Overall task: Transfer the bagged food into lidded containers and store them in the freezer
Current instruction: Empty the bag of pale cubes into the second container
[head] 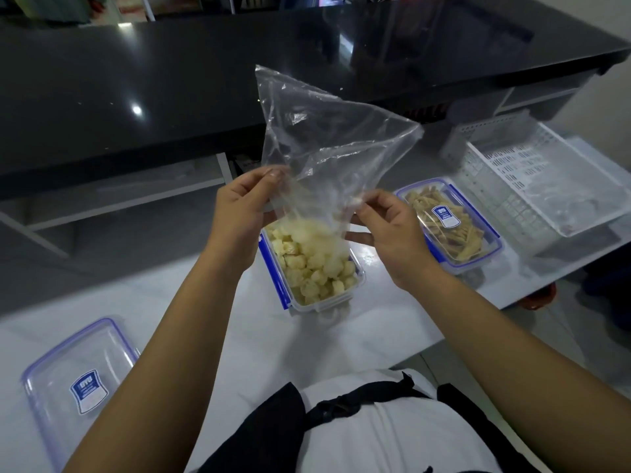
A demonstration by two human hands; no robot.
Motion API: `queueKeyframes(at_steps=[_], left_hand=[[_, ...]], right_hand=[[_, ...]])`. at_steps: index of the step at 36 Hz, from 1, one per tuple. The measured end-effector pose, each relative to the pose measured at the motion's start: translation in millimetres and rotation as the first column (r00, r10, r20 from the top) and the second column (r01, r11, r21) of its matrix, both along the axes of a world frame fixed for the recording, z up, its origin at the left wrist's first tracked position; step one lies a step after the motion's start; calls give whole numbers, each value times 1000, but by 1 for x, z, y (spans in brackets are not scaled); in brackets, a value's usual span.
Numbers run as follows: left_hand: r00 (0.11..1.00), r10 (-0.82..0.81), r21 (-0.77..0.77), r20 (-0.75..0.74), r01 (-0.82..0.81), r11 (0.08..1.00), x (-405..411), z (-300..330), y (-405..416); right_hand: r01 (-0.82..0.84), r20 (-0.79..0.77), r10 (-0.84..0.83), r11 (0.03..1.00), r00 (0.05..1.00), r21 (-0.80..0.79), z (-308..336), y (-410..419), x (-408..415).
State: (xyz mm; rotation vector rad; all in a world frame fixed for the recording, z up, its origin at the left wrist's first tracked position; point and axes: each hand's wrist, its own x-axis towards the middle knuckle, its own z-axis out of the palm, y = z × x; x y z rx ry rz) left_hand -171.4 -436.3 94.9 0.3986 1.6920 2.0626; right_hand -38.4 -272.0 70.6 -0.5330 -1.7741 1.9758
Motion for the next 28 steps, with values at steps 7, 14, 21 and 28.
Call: queueKeyframes(at_steps=[7,14,21,28], left_hand=[[1000,1,8,-5,-1,1000,1,2,-1],[1000,-3,5,-9,3,1000,2,6,0],[1000,-7,2,-14,7,1000,3,7,0],[1000,6,-3,-23,-6,1000,3,4,-3]], right_hand=[[30,-28,-31,998,999,-54,3,6,1],[38,-45,-43,994,998,-102,2,12,-1],[33,-16,-36,992,999,-124,-3,8,-1],[33,-67,-43,989,997,-146,5,8,2]])
